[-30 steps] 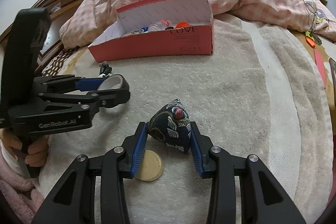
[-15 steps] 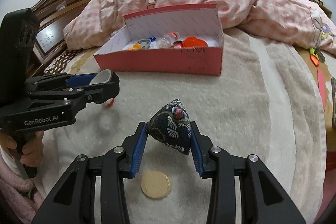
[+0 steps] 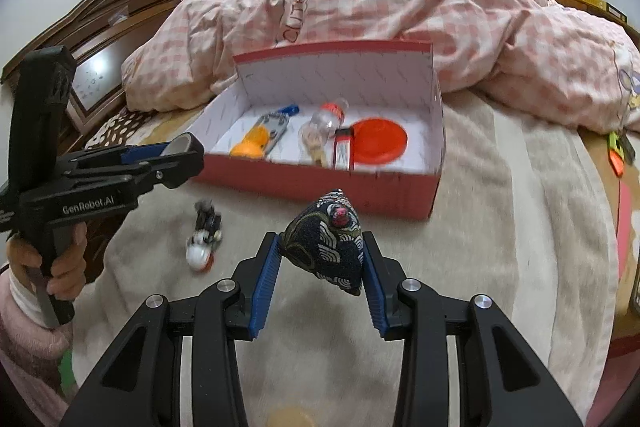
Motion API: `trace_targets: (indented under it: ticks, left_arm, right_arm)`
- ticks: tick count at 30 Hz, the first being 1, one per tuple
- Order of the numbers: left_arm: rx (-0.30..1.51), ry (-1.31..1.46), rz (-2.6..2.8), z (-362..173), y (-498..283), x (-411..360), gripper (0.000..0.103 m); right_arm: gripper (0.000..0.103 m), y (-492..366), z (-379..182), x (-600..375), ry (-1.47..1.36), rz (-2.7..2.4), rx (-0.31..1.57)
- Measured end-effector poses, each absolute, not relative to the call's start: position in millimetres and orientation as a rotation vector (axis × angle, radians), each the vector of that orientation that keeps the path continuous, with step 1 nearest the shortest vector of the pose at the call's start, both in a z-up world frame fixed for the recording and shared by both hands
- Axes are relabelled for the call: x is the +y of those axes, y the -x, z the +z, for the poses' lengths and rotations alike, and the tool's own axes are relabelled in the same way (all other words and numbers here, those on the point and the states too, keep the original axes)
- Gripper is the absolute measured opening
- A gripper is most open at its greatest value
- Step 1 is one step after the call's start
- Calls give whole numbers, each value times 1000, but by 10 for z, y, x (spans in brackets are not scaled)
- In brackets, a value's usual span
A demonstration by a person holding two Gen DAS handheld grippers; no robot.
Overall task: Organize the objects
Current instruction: 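Carry the tape roll and black pouch up and over the red box, then open both grippers to drop the tape roll and pouch into the box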
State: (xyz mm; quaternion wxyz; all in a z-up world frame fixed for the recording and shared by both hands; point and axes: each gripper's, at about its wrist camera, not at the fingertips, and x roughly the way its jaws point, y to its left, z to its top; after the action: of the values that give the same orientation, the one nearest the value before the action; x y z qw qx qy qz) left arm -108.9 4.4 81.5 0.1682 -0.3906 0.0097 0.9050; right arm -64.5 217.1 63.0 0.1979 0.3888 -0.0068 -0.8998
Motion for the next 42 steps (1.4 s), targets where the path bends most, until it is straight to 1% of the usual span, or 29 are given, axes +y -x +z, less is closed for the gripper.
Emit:
trace_targets:
  ticks: [7, 25, 36, 42]
  left_arm:
    - [39, 1100, 2597, 901, 1397, 22, 48]
    - [19, 1162, 2611, 700, 1926, 145, 48]
    - [14, 1244, 2619, 503, 2271, 166, 48]
    - [22, 1276, 2620, 396, 2386, 201, 48]
  right_arm:
    - [40, 975, 737, 2159, -1085, -2514, -57]
    - [40, 1576, 672, 2069, -1141, -2499, -65]
    - [40, 1968, 594, 1904, -1151, -2523, 18]
    - [41, 2100, 531, 1874, -1170, -2520, 29]
